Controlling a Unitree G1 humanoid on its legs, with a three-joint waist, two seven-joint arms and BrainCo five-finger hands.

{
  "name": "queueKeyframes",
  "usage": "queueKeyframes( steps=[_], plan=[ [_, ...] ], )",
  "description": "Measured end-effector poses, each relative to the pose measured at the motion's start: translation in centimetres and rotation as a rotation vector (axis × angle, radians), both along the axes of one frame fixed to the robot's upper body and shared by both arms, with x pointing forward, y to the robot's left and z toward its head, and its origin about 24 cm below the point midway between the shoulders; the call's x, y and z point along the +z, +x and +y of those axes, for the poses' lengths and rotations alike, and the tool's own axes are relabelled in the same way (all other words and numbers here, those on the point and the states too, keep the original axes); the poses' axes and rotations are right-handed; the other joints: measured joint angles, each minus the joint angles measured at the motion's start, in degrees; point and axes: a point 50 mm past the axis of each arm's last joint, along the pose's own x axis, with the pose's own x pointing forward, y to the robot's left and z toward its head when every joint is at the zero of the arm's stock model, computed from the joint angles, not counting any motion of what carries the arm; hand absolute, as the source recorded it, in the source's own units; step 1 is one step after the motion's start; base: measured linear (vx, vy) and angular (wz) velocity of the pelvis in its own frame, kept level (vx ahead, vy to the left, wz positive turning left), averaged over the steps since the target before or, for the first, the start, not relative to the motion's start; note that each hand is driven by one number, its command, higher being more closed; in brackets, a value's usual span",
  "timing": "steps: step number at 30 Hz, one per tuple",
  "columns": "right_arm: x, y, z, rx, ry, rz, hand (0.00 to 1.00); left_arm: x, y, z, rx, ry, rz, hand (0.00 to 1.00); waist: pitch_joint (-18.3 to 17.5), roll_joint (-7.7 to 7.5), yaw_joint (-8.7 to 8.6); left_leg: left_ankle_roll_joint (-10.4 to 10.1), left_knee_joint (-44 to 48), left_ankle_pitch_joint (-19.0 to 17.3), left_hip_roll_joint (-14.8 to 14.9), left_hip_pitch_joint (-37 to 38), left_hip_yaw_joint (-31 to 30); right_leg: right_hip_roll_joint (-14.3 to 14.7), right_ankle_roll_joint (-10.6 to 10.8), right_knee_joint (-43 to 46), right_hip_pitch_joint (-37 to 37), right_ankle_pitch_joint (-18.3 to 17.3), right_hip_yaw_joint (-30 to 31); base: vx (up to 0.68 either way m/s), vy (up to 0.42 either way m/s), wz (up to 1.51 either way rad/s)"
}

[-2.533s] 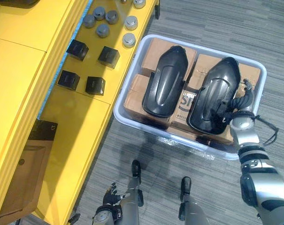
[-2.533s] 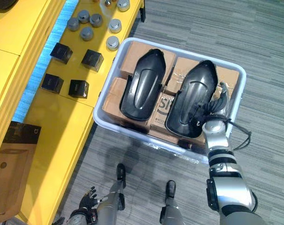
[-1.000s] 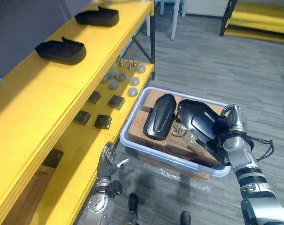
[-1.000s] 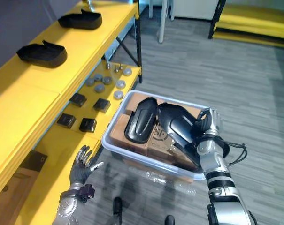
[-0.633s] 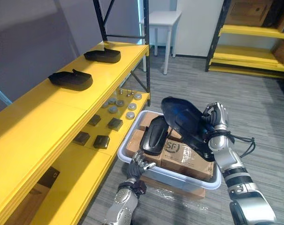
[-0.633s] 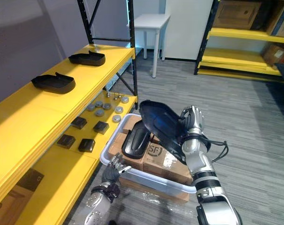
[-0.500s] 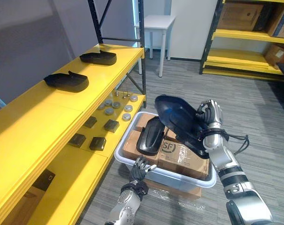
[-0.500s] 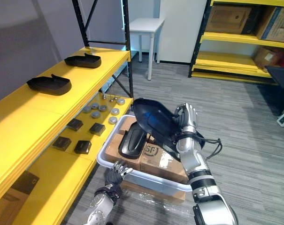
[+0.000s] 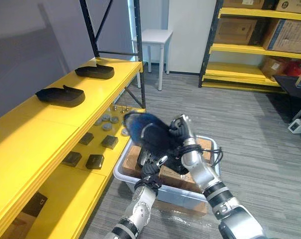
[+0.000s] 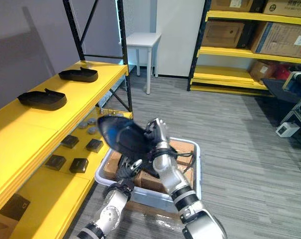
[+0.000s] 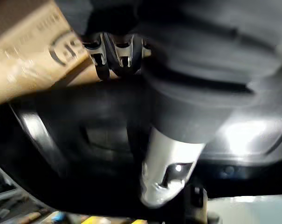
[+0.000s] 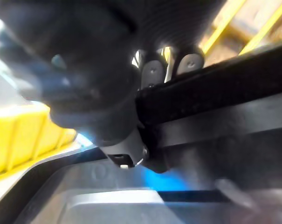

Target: Walk over and take plastic housings, then place them on the shelf

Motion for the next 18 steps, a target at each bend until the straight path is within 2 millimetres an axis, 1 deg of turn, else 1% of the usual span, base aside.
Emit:
queueKeyframes(
  steps=[2, 4, 5, 8, 10, 12, 14, 16, 18],
  plan=[
    [-0.1, -0.2, 0.1, 0.015, 0.025, -0.003, 1.0, 0.1, 0.1, 0.4, 0.045, -0.042, -0.001, 0.0, -0.04, -0.07, 0.02, -0.2, 0.0, -0.16, -0.01, 0.48, 0.01, -0.02, 0.0, 0.0, 0.47, -0.01, 0.0, -0.01, 0.016, 0.0],
    [-0.3, -0.5, 0.1, 0.02, 0.05, -0.003, 1.0, 0.1, 0.1, 0.6, 0.068, -0.041, 0.008, 0.0, -0.17, -0.24, 0.02, -0.3, -0.02, -0.26, 0.03, 0.92, 0.12, -0.02, 0.0, -0.01, 0.71, -0.02, 0.08, -0.02, 0.011, -0.02],
    [-0.5, -0.7, 0.0, 0.018, 0.057, -0.003, 1.0, 0.1, 0.1, 0.6, 0.082, -0.04, 0.018, 1.0, -0.34, -0.41, -0.05, -0.53, -0.02, -0.45, 0.08, 1.1, 0.16, -0.02, 0.0, -0.02, 0.69, -0.03, 0.12, -0.04, 0.022, -0.03],
    [-0.8, -0.9, 0.2, 0.023, 0.061, 0.004, 1.0, 0.0, 0.1, 0.7, 0.122, -0.038, 0.048, 1.0, -0.61, -0.77, -0.19, -1.09, -0.02, -0.88, 0.25, 1.11, 0.32, 0.02, 0.0, -0.02, 0.59, -0.03, 0.23, -0.03, 0.022, -0.03],
    [-1.1, -1.5, 0.2, 0.026, 0.085, 0.003, 1.0, 0.0, 0.1, 0.8, 0.159, -0.032, 0.076, 1.0, -0.84, -1.11, -0.13, -1.12, -0.02, -0.9, 0.34, 1.15, 0.36, 0.15, 0.0, -0.02, 0.55, -0.03, 0.27, 0.0, 0.004, -0.02],
    [-1.7, -2.0, 0.5, 0.048, 0.112, 0.011, 1.0, 0.1, 0.3, 1.8, 0.239, 0.025, 0.087, 1.0, -1.03, -1.3, -0.3, -1.2, -0.01, -0.96, 0.44, 1.34, 0.64, 0.28, -0.01, -0.02, 0.51, -0.03, 0.58, 0.0, 0.006, -0.06],
    [-2.2, -2.3, 0.6, 0.053, 0.128, 0.033, 1.0, 0.1, 0.4, 2.6, 0.293, 0.065, 0.092, 1.0, -1.08, -1.39, -0.05, -1.37, 0.0, -1.09, 0.58, 1.95, 1.68, 0.31, -0.02, 0.0, 0.53, -0.02, 1.46, 0.01, 0.012, -0.18],
    [-2.6, -2.6, 0.7, 0.065, 0.147, 0.038, 1.0, 0.2, 0.4, 3.1, 0.327, 0.108, 0.091, 1.0, -1.31, -1.58, -0.29, -1.34, 0.0, -1.07, 0.6, 2.12, 1.9, 0.3, -0.03, -0.02, 0.53, -0.01, 1.69, 0.01, 0.012, -0.13],
    [-2.7, -2.9, 0.5, 0.068, 0.18, 0.039, 1.0, 0.3, 0.4, 3.2, 0.334, 0.139, 0.077, 1.0, -1.52, -1.92, -0.44, -1.32, 0.01, -1.05, 0.66, 2.13, 1.92, 0.34, -0.04, -0.07, 0.52, -0.01, 1.7, 0.0, 0.0, 0.0]
  ],
)
